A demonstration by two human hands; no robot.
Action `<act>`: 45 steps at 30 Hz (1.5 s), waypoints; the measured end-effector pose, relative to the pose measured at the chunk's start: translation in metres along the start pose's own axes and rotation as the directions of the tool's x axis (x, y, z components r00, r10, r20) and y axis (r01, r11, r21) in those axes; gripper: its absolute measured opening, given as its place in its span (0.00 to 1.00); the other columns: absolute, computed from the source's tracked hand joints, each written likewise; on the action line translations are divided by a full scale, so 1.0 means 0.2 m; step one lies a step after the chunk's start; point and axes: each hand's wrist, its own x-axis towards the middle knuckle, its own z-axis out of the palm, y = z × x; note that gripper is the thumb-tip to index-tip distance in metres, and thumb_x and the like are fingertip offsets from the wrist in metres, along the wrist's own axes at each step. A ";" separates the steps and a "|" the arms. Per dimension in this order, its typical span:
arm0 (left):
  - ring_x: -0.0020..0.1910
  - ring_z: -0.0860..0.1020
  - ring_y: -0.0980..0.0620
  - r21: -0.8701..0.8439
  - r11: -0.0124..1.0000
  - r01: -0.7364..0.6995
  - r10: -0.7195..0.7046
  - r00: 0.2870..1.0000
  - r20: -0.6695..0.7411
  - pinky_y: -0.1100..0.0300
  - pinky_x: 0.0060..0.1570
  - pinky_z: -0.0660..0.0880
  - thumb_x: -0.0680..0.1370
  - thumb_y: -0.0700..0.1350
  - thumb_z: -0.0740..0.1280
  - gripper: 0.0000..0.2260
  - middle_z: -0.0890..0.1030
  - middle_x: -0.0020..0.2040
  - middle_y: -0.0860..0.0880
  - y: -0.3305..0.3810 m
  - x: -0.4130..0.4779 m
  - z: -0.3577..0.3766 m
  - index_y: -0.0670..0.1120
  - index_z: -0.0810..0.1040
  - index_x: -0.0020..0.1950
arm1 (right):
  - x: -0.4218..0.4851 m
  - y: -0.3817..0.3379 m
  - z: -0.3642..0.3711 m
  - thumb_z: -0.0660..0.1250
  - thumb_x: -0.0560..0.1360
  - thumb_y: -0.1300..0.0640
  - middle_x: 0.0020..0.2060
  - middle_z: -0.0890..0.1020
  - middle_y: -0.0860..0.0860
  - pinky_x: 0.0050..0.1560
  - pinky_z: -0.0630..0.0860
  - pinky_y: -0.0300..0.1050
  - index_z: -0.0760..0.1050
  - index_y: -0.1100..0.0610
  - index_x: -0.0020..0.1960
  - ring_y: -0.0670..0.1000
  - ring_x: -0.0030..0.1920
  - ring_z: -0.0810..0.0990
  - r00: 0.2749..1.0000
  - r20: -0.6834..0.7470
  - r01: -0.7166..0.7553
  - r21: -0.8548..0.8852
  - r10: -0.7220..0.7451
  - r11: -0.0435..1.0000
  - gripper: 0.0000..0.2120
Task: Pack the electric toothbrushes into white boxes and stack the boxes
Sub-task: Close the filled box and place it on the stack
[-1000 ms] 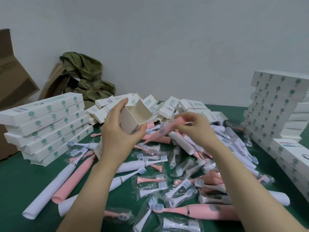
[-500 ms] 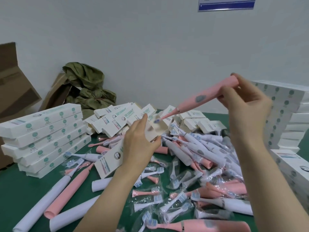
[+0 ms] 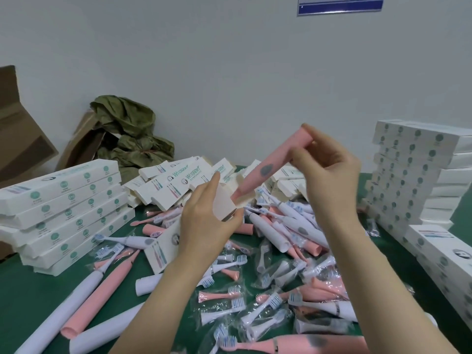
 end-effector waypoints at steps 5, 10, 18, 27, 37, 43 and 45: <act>0.54 0.67 0.65 -0.060 0.998 -0.036 0.031 0.997 -0.077 0.83 0.54 0.57 0.66 0.45 0.77 0.34 0.75 0.56 0.54 0.06 -0.01 -0.02 0.44 0.70 0.71 | -0.11 0.03 0.11 0.73 0.69 0.65 0.44 0.83 0.48 0.47 0.78 0.37 0.81 0.52 0.50 0.43 0.44 0.82 0.979 0.142 0.168 -0.134 -0.149 0.977 0.12; 0.56 0.70 0.65 -0.135 0.991 0.017 -0.036 0.990 -0.140 0.80 0.55 0.62 0.67 0.49 0.76 0.35 0.75 0.58 0.57 0.09 0.04 -0.09 0.47 0.70 0.71 | -0.11 0.05 0.14 0.74 0.70 0.61 0.40 0.75 0.52 0.41 0.66 0.26 0.83 0.60 0.45 0.41 0.36 0.70 0.826 0.390 0.547 -0.385 -0.406 0.743 0.04; 0.62 0.74 0.53 -0.082 0.992 0.097 -0.105 0.990 -0.097 0.53 0.63 0.70 0.67 0.47 0.77 0.34 0.77 0.61 0.54 0.05 0.05 -0.18 0.48 0.70 0.71 | -0.13 0.07 0.11 0.66 0.76 0.59 0.34 0.78 0.47 0.37 0.65 0.33 0.83 0.57 0.43 0.40 0.32 0.71 0.896 0.434 0.283 -0.385 -0.099 0.878 0.08; 0.62 0.73 0.49 0.032 0.995 0.092 -0.093 0.996 0.004 0.71 0.56 0.60 0.67 0.45 0.76 0.34 0.77 0.63 0.46 -0.01 0.01 -0.17 0.46 0.69 0.72 | -0.39 0.32 0.13 0.68 0.75 0.53 0.44 0.82 0.54 0.46 0.77 0.45 0.81 0.58 0.47 0.52 0.44 0.80 0.543 0.636 0.423 -0.771 0.548 0.476 0.09; 0.63 0.70 0.55 0.014 0.994 0.105 -0.105 0.994 0.030 0.76 0.56 0.57 0.68 0.44 0.77 0.34 0.76 0.65 0.49 -0.05 -0.03 -0.18 0.48 0.69 0.72 | -0.26 0.29 0.08 0.69 0.73 0.49 0.42 0.82 0.54 0.38 0.75 0.43 0.79 0.62 0.48 0.51 0.38 0.78 0.521 0.505 0.375 -0.860 0.688 0.347 0.15; 0.55 0.63 0.70 -0.015 0.995 0.096 -0.095 0.994 0.048 0.87 0.52 0.52 0.67 0.45 0.77 0.33 0.75 0.64 0.52 -0.04 -0.04 -0.17 0.50 0.70 0.71 | -0.03 0.15 -0.03 0.64 0.75 0.59 0.35 0.80 0.51 0.34 0.72 0.41 0.80 0.59 0.45 0.49 0.33 0.74 0.782 0.391 0.090 -0.842 0.486 0.532 0.07; 0.55 0.62 0.70 -0.012 0.995 0.100 -0.099 0.994 0.044 0.87 0.52 0.52 0.67 0.46 0.76 0.33 0.75 0.65 0.53 -0.04 -0.04 -0.17 0.51 0.70 0.71 | 0.00 0.12 -0.03 0.65 0.76 0.58 0.34 0.82 0.48 0.36 0.74 0.41 0.80 0.56 0.43 0.48 0.35 0.76 0.872 0.286 -0.183 -0.562 0.397 0.807 0.07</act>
